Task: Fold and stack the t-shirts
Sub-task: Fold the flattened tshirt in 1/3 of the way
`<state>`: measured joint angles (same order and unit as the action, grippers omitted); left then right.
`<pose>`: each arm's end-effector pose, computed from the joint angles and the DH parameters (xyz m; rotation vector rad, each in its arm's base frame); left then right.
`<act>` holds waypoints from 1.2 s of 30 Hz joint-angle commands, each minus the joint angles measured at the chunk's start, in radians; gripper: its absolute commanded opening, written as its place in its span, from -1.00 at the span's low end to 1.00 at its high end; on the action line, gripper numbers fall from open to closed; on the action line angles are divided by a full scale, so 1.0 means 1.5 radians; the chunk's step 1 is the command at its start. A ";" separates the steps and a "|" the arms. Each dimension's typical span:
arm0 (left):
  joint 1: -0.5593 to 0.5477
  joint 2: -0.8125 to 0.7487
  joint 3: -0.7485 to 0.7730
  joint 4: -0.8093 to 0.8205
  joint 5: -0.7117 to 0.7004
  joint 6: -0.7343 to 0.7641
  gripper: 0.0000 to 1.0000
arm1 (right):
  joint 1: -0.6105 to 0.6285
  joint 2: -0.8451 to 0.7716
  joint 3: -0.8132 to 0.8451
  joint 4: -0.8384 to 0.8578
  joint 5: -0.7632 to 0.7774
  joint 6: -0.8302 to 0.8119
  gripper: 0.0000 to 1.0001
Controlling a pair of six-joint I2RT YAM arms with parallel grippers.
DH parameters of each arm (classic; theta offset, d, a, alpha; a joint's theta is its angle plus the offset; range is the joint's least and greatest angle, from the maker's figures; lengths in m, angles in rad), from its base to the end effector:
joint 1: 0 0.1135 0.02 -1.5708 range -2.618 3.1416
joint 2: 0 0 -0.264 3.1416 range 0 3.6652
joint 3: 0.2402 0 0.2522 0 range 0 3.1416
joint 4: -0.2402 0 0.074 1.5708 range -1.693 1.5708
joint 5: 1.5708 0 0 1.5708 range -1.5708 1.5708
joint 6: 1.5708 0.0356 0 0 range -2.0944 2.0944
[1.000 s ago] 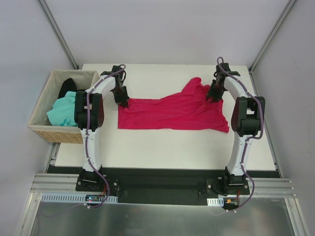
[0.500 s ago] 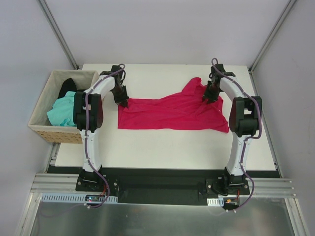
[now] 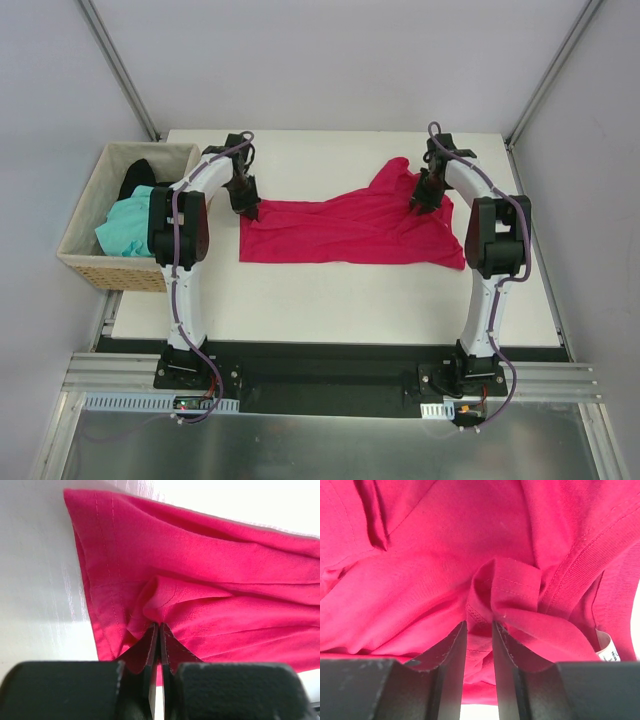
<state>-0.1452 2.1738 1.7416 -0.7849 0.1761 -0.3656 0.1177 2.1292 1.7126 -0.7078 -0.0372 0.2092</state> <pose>0.4494 -0.0720 0.1805 -0.2660 2.8086 -0.3683 0.4522 0.0548 0.1943 0.1122 2.7009 0.1494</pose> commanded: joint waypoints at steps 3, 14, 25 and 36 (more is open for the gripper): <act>-0.004 -0.044 -0.004 -0.014 -0.010 -0.003 -1.00 | 0.007 -0.017 0.014 -0.003 -0.003 0.004 -0.40; -0.004 -0.042 0.007 -0.014 -0.006 -0.003 -1.00 | 0.005 -0.062 -0.010 -0.008 0.021 -0.016 -0.39; -0.004 -0.047 -0.001 -0.014 -0.002 -0.004 -1.00 | 0.004 -0.119 -0.068 0.009 0.068 -0.018 -0.42; -0.004 -0.069 -0.018 -0.014 -0.011 -0.005 -1.00 | 0.005 -0.093 -0.079 0.020 0.047 -0.011 -0.42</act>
<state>-0.1452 2.1647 1.7340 -0.7849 0.1741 -0.3656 0.1223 1.9999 1.5833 -0.6853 0.0402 0.1936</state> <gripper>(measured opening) 0.009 0.289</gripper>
